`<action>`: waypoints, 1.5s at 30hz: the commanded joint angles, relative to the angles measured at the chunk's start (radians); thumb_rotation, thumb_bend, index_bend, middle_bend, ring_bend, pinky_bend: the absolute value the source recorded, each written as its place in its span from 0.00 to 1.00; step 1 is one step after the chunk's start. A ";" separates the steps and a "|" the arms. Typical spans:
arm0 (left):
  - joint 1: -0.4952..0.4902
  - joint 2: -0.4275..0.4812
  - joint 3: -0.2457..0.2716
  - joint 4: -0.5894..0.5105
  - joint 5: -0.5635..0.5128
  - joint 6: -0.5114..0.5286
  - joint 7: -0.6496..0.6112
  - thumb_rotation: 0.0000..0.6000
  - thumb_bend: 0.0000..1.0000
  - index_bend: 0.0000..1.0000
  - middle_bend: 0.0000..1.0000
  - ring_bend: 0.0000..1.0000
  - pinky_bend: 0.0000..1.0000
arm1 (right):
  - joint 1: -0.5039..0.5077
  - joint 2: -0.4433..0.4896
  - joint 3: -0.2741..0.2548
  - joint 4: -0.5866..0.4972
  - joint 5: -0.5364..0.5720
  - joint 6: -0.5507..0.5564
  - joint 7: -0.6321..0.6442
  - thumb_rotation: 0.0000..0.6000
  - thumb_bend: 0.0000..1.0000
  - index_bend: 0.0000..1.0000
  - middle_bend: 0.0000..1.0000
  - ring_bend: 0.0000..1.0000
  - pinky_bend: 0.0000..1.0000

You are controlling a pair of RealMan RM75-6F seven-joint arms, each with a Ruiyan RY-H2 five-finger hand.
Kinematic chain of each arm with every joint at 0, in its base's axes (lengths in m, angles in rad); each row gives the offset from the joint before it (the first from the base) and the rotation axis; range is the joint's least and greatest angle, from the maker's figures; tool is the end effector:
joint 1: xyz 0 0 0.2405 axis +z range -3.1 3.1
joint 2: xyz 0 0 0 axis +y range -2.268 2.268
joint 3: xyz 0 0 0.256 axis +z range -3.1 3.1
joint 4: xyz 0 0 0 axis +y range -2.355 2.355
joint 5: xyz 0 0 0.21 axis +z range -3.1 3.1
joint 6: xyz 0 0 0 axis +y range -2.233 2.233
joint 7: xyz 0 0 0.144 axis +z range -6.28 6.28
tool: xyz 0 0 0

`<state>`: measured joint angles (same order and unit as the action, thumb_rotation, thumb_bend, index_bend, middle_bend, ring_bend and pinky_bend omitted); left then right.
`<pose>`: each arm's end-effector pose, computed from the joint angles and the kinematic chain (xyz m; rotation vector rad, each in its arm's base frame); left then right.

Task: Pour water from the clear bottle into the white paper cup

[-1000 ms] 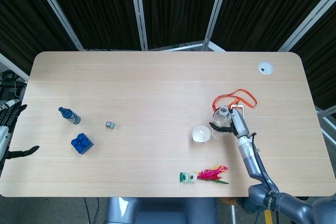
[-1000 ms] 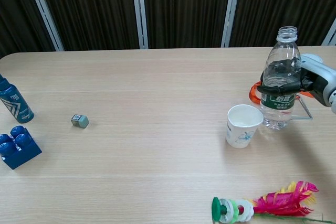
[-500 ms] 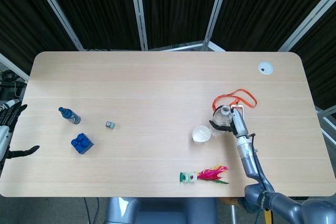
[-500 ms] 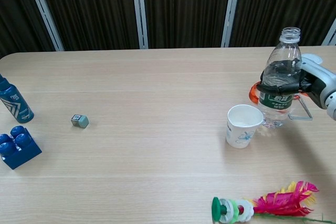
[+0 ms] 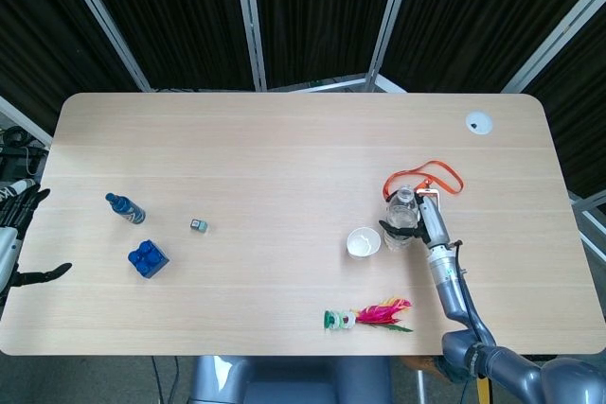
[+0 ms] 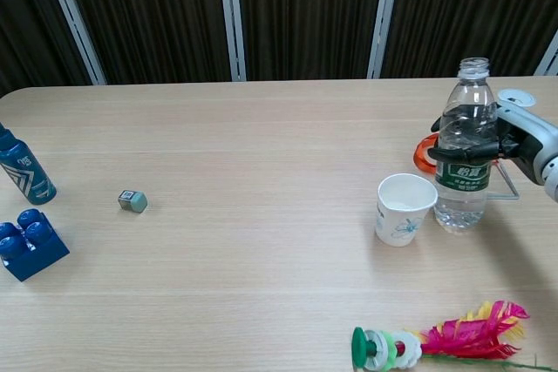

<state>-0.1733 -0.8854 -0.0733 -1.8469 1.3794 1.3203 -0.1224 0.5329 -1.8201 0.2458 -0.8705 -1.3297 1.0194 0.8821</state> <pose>-0.2822 0.2062 0.1960 -1.3713 -1.1018 -0.9301 -0.2676 -0.3483 -0.0329 1.0555 -1.7334 1.4814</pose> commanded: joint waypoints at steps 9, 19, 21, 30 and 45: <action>0.001 0.001 0.001 -0.002 0.002 0.002 -0.002 1.00 0.00 0.00 0.00 0.00 0.00 | -0.007 0.006 -0.003 -0.006 -0.010 0.012 0.023 1.00 0.03 0.41 0.47 0.43 0.39; 0.002 0.004 0.005 -0.003 0.013 0.003 -0.011 1.00 0.00 0.00 0.00 0.00 0.00 | -0.041 0.040 -0.024 -0.043 -0.020 0.025 0.057 1.00 0.00 0.39 0.44 0.41 0.37; 0.003 0.007 0.006 -0.004 0.018 0.006 -0.016 1.00 0.00 0.00 0.00 0.00 0.00 | -0.050 0.049 -0.029 -0.055 -0.023 0.029 0.064 1.00 0.00 0.38 0.42 0.40 0.36; 0.013 0.020 0.011 -0.007 0.045 0.025 -0.046 1.00 0.00 0.00 0.00 0.00 0.00 | -0.059 0.131 -0.071 -0.127 -0.071 0.010 0.097 1.00 0.00 0.07 0.11 0.08 0.05; 0.021 0.038 0.019 -0.004 0.076 0.040 -0.086 1.00 0.00 0.00 0.00 0.00 0.00 | -0.070 0.249 -0.148 -0.185 -0.164 0.062 -0.035 1.00 0.00 0.00 0.00 0.00 0.00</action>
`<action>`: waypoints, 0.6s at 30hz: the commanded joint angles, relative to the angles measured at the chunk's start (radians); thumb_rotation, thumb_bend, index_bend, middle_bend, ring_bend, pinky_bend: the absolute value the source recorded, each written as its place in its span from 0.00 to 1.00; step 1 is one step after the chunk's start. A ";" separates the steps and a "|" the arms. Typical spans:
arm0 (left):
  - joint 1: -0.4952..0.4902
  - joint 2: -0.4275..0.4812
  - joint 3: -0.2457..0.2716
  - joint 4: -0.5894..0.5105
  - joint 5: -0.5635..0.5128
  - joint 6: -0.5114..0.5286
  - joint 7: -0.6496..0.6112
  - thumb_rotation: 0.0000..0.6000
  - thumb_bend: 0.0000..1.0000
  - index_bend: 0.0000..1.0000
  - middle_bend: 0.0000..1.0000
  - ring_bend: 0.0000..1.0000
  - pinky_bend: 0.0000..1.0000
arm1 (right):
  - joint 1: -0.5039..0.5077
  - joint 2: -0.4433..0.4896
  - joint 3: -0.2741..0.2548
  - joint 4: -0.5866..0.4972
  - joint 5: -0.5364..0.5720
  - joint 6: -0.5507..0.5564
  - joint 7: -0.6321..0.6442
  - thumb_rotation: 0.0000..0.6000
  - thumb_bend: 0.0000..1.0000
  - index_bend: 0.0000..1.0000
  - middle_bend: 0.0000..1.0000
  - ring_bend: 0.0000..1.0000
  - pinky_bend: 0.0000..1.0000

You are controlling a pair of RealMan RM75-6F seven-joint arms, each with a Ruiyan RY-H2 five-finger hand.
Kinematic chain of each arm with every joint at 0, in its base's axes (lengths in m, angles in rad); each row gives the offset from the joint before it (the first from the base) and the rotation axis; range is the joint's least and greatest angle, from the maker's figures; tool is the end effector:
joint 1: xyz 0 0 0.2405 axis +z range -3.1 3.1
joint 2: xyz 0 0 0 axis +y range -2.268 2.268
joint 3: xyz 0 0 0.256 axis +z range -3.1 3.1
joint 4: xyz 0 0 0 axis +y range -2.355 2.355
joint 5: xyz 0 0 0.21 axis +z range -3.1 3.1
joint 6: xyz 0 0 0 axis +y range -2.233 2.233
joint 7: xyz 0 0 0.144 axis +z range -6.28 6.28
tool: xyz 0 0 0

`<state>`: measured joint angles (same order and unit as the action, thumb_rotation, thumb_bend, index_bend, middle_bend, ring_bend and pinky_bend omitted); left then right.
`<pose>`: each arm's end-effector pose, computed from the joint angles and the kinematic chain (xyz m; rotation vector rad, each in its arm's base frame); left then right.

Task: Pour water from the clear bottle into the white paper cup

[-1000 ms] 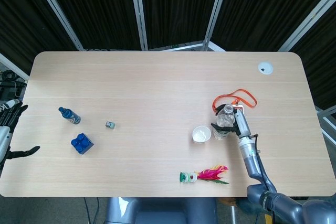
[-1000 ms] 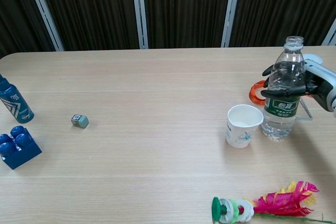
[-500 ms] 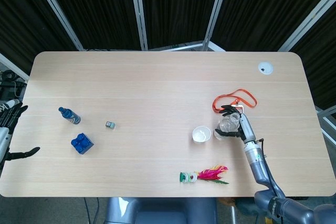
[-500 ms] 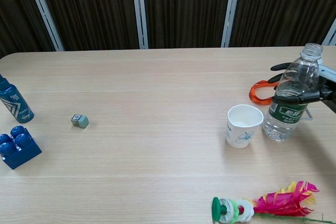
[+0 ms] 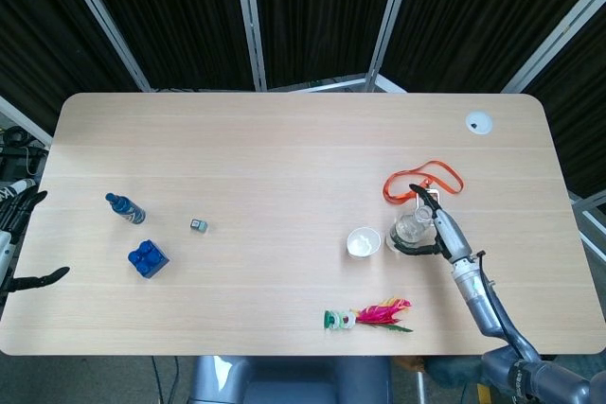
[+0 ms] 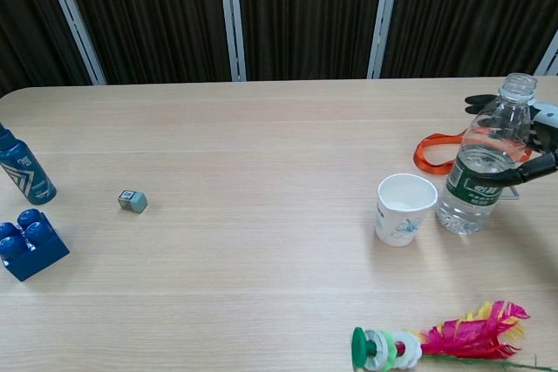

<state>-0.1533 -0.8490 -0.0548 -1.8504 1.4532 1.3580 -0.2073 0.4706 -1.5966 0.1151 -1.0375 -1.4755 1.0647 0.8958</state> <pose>-0.2778 0.1972 0.2054 -1.3861 -1.1079 -0.9919 -0.2903 -0.3177 0.0111 1.3085 -1.6742 1.3796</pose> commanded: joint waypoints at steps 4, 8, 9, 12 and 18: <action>0.004 0.003 0.003 -0.001 0.012 0.010 -0.004 1.00 0.00 0.00 0.00 0.00 0.00 | -0.033 0.054 -0.036 -0.011 -0.034 0.074 -0.209 1.00 0.00 0.00 0.00 0.00 0.00; 0.009 0.003 0.010 -0.002 0.030 0.018 0.000 1.00 0.00 0.00 0.00 0.00 0.00 | -0.061 0.095 -0.042 -0.018 -0.032 0.119 -0.330 1.00 0.00 0.00 0.00 0.00 0.00; 0.010 0.003 0.012 -0.003 0.033 0.020 0.001 1.00 0.00 0.00 0.00 0.00 0.00 | -0.068 0.105 -0.044 -0.022 -0.033 0.131 -0.351 1.00 0.00 0.00 0.00 0.00 0.00; 0.013 0.004 0.015 -0.007 0.041 0.027 0.004 1.00 0.00 0.00 0.00 0.00 0.00 | -0.094 0.140 -0.050 -0.047 -0.033 0.168 -0.421 1.00 0.00 0.00 0.00 0.00 0.00; 0.024 0.006 0.017 -0.013 0.051 0.052 0.009 1.00 0.00 0.00 0.00 0.00 0.00 | -0.174 0.211 -0.060 -0.130 -0.009 0.259 -0.575 1.00 0.00 0.00 0.00 0.00 0.00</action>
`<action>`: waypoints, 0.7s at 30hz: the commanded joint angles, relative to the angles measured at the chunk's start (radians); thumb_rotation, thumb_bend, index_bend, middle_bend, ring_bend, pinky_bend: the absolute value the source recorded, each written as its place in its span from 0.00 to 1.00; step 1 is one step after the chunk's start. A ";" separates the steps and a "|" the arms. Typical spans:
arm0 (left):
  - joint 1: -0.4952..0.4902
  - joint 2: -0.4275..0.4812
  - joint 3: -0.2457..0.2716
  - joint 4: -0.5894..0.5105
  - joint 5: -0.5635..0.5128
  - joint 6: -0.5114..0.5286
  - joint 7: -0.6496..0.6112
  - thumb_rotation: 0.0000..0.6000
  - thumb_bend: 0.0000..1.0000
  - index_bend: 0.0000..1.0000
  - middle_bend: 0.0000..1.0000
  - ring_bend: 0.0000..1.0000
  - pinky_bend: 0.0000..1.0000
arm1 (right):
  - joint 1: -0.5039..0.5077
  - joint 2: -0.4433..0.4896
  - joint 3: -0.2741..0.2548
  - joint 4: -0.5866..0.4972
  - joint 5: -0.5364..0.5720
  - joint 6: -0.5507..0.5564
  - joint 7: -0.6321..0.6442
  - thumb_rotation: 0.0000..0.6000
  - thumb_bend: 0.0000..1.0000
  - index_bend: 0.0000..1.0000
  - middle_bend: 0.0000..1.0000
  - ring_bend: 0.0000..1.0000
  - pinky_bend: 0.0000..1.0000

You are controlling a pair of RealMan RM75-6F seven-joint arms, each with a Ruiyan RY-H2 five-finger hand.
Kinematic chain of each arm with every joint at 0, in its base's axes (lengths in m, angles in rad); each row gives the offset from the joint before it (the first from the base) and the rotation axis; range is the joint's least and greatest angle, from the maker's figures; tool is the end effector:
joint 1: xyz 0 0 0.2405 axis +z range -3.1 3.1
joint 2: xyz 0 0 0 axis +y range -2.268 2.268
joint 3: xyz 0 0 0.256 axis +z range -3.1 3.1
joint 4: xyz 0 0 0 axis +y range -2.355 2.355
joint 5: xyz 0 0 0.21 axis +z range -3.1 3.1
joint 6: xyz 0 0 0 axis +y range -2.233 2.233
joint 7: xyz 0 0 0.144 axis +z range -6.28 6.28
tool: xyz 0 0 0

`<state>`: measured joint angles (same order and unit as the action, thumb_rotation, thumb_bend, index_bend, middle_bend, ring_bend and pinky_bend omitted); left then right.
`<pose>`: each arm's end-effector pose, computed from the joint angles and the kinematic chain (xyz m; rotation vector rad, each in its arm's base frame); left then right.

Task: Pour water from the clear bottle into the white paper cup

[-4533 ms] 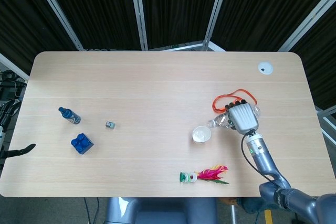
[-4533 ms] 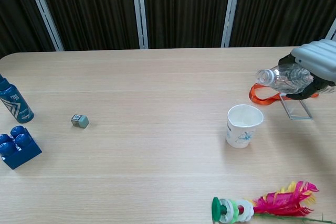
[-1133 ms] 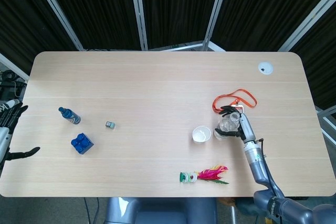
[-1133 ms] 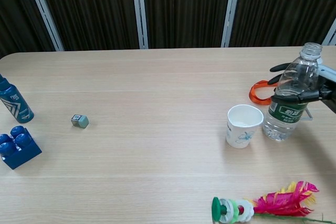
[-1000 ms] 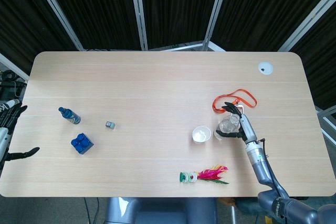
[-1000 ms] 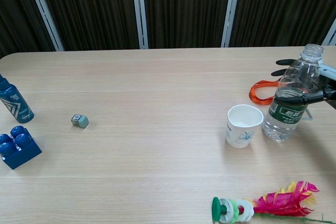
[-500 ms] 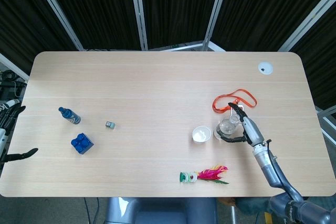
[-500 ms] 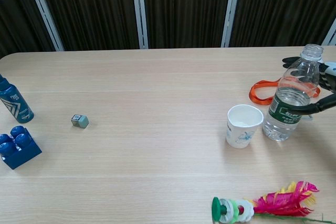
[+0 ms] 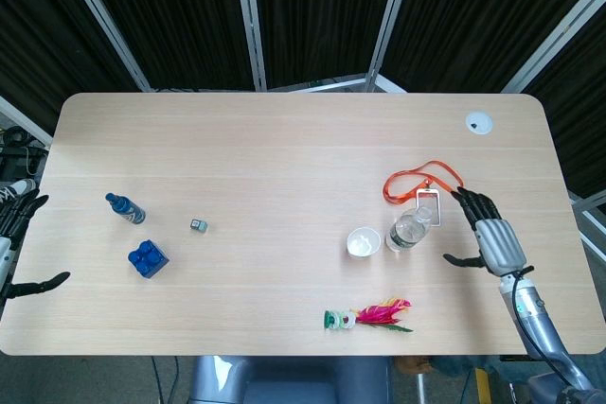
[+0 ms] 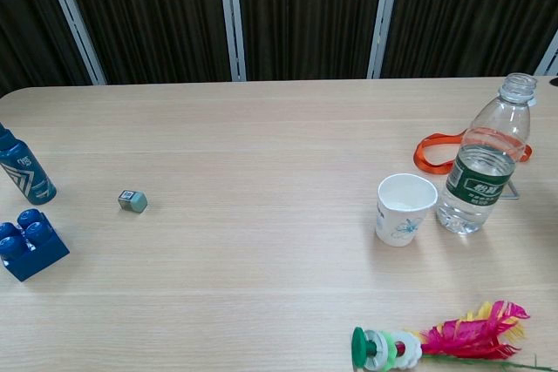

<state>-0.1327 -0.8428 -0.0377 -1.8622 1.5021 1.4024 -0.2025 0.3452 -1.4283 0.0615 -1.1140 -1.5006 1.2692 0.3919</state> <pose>-0.2728 0.1878 0.2069 -1.4040 -1.0819 -1.0141 -0.3280 -0.2780 0.0823 1.5071 -1.0726 1.0793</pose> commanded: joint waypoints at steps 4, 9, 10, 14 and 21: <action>0.013 -0.027 -0.016 0.012 -0.018 0.046 0.077 1.00 0.00 0.00 0.00 0.00 0.00 | -0.090 0.087 0.006 -0.140 0.044 0.103 -0.114 1.00 0.00 0.00 0.00 0.00 0.00; 0.010 -0.085 -0.039 0.038 -0.059 0.065 0.172 1.00 0.00 0.00 0.00 0.00 0.00 | -0.149 0.185 0.018 -0.311 0.058 0.195 -0.227 1.00 0.00 0.00 0.00 0.00 0.00; 0.008 -0.093 -0.041 0.043 -0.065 0.065 0.185 1.00 0.00 0.00 0.00 0.00 0.00 | -0.158 0.203 0.020 -0.348 0.061 0.206 -0.245 1.00 0.00 0.00 0.00 0.00 0.00; 0.003 -0.112 -0.044 0.053 -0.074 0.058 0.215 1.00 0.00 0.00 0.00 0.00 0.00 | -0.189 0.273 0.020 -0.490 0.065 0.241 -0.318 1.00 0.00 0.00 0.00 0.00 0.00; 0.010 -0.113 -0.042 0.059 -0.070 0.067 0.213 1.00 0.00 0.00 0.00 0.00 0.00 | -0.225 0.312 0.014 -0.586 0.061 0.280 -0.399 1.00 0.00 0.00 0.00 0.00 0.00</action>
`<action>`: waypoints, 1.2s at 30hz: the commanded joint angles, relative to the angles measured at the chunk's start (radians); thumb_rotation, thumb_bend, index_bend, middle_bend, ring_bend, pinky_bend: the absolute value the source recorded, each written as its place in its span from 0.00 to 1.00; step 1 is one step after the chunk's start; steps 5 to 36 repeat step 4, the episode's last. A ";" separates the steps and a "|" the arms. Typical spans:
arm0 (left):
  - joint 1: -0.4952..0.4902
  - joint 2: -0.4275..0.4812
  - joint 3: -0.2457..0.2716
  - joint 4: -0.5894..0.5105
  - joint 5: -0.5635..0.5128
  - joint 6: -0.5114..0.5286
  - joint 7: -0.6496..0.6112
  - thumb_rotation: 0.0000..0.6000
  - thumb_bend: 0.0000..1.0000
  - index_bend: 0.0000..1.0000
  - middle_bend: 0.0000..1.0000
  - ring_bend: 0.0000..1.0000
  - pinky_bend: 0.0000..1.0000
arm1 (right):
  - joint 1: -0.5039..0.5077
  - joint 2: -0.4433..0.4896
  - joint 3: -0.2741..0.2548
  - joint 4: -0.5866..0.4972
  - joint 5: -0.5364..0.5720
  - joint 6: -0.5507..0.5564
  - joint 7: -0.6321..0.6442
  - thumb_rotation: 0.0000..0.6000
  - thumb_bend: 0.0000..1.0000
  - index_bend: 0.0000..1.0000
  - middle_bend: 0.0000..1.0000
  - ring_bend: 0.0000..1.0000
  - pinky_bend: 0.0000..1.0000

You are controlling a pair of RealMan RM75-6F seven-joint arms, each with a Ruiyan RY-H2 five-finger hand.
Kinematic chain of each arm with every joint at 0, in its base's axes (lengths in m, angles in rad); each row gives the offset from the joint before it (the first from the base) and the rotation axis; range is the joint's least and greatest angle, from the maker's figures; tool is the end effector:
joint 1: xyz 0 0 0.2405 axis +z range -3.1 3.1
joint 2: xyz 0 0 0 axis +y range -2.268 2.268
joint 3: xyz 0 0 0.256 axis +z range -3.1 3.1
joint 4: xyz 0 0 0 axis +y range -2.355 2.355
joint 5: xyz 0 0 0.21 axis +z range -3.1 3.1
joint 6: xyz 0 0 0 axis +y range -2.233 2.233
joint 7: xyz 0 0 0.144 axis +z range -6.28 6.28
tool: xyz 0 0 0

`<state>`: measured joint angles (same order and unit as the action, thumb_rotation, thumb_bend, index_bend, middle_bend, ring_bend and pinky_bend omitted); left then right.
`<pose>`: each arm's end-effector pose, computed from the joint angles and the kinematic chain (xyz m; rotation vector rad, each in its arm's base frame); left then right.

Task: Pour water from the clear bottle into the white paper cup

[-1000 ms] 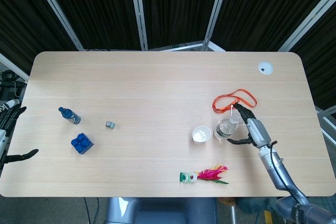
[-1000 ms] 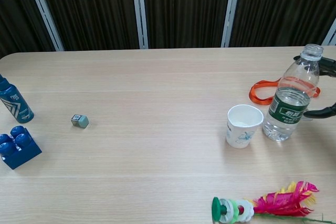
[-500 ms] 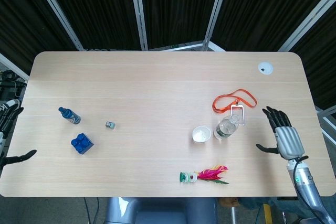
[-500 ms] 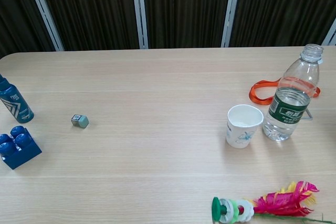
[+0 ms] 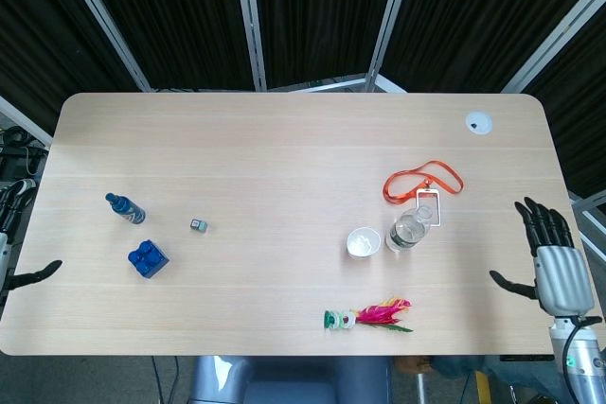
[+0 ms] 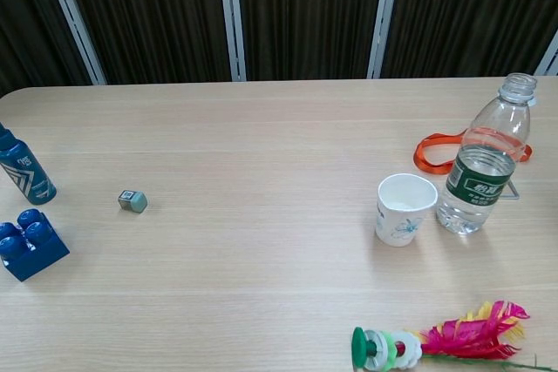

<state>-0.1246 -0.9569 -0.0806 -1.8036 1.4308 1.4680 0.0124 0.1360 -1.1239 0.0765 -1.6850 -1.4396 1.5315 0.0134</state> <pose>-0.2823 0.1960 0.1967 -1.3490 -0.9102 -0.9345 -0.2897 -0.1999 0.1639 1.2963 -0.9165 1.0310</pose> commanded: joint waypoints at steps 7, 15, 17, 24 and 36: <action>0.006 0.004 0.002 -0.001 0.007 0.008 -0.007 1.00 0.00 0.00 0.00 0.00 0.00 | -0.024 0.001 0.001 -0.009 0.000 0.026 -0.030 1.00 0.00 0.00 0.00 0.00 0.00; 0.006 0.004 0.002 -0.001 0.007 0.008 -0.007 1.00 0.00 0.00 0.00 0.00 0.00 | -0.024 0.001 0.001 -0.009 0.000 0.026 -0.030 1.00 0.00 0.00 0.00 0.00 0.00; 0.006 0.004 0.002 -0.001 0.007 0.008 -0.007 1.00 0.00 0.00 0.00 0.00 0.00 | -0.024 0.001 0.001 -0.009 0.000 0.026 -0.030 1.00 0.00 0.00 0.00 0.00 0.00; 0.006 0.004 0.002 -0.001 0.007 0.008 -0.007 1.00 0.00 0.00 0.00 0.00 0.00 | -0.024 0.001 0.001 -0.009 0.000 0.026 -0.030 1.00 0.00 0.00 0.00 0.00 0.00; 0.006 0.004 0.002 -0.001 0.007 0.008 -0.007 1.00 0.00 0.00 0.00 0.00 0.00 | -0.024 0.001 0.001 -0.009 0.000 0.026 -0.030 1.00 0.00 0.00 0.00 0.00 0.00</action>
